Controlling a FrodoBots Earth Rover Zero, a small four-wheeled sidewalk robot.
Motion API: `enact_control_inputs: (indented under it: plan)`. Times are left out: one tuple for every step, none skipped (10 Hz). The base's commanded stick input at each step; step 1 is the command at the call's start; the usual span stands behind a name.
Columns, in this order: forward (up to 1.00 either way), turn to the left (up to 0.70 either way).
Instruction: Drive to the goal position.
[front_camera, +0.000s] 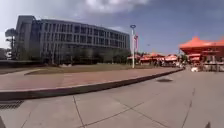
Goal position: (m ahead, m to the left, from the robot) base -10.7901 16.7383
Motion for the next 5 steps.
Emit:
enact_control_inputs:
  plan:
    - [-1.00, -0.27]
    - [-1.00, -0.27]
    - [-1.00, -0.27]
    - [-1.00, -0.27]
    - [-1.00, -0.27]
